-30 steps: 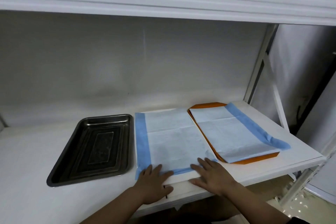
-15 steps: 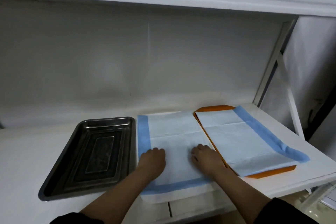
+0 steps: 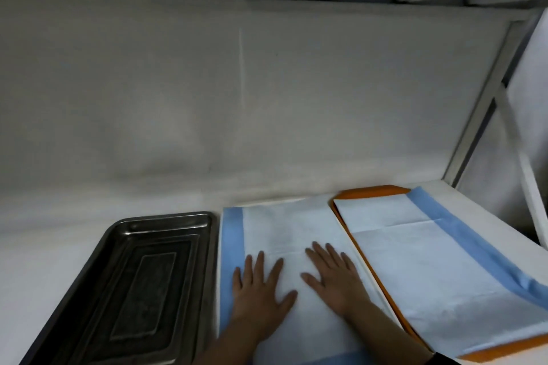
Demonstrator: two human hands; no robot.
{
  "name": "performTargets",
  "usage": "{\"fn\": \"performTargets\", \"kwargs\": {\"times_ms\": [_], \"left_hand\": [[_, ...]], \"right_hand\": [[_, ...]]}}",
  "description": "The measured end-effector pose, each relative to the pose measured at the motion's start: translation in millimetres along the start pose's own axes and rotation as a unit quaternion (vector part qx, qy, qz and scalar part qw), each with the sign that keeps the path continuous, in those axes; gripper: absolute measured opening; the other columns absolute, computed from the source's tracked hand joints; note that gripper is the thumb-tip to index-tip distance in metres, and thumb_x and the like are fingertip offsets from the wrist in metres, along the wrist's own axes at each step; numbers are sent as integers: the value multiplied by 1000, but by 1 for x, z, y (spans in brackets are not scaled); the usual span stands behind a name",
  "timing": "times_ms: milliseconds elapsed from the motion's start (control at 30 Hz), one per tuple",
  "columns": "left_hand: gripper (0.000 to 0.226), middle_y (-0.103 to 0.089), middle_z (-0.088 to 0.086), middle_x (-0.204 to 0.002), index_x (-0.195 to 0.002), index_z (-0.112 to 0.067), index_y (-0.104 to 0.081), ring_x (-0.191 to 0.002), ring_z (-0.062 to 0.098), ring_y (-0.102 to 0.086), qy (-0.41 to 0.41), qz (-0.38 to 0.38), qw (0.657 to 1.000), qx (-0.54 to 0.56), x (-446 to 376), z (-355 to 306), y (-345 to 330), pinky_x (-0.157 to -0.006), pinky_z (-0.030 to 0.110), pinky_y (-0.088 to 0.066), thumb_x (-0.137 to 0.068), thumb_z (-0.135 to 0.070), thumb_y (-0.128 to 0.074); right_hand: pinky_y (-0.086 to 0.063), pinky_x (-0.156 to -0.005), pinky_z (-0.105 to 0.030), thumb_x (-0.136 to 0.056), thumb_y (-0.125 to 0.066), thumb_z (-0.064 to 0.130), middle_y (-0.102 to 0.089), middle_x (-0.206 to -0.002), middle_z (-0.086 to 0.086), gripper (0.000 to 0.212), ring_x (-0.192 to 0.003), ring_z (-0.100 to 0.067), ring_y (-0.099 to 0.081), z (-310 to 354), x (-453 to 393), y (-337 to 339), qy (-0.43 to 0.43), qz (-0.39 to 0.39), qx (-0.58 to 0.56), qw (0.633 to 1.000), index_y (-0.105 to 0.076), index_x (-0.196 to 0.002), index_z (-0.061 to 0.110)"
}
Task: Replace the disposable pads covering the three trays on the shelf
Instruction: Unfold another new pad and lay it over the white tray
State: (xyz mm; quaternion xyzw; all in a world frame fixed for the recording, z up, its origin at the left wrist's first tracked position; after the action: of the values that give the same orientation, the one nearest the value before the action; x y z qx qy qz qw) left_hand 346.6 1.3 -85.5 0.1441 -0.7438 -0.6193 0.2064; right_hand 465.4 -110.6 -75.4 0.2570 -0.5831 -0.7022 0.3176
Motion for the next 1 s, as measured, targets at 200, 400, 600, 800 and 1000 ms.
{"fn": "performTargets", "kwargs": {"times_ms": [200,400,600,800,1000], "left_hand": [[78,-24,16,-150,-146,-16,-24,-137,34,-23,106,-3,993,-56,-6,15,31,-107,42,-24,-88,-67,-31],[54,-35,12,-141,-137,-12,-37,-129,30,-37,27,20,994,-104,-59,11,61,-101,40,-32,-95,-45,-38],[75,3,5,-161,-153,-19,-4,-148,21,0,-63,55,996,-42,-90,0,41,-119,39,-8,-95,-54,-35],[95,5,9,-160,-152,-31,1,-147,30,-1,-2,120,987,-106,-95,25,39,-116,48,-7,-80,-80,-35],[102,-13,11,-158,-152,-23,-12,-146,28,-8,60,85,988,-117,-92,59,54,-115,47,-6,-74,-87,-27]], "right_hand": [[-22,-115,-34,-87,-16,69,-30,-153,-3,77,-141,-23,-25,-17,-16,27,-67,-8,38,997,-33,-144,21],[-38,-96,-36,-94,-34,41,-45,-134,-8,47,-122,-26,-42,-2,-69,39,-41,17,91,995,-47,-129,14],[-8,-117,-39,-100,-31,46,-9,-160,1,58,-148,-17,-5,30,-92,17,44,64,12,997,-19,-151,23],[-5,-118,-43,-96,-31,57,0,-161,0,67,-148,-20,0,8,-98,10,5,95,24,995,-10,-153,26],[-19,-113,-38,-91,-34,61,-27,-152,-4,67,-140,-23,-25,-27,-104,30,-55,83,54,994,-31,-144,21]]}}
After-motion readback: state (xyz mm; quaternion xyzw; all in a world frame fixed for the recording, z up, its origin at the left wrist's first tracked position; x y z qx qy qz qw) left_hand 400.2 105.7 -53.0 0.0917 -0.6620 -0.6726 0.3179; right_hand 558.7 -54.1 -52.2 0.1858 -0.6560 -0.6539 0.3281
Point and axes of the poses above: each hand's wrist, its own x-axis away from the middle knuckle, its own y-axis out of the back of the hand, z = x × y, the point moved 9 cm from there along -x, towards the middle knuckle
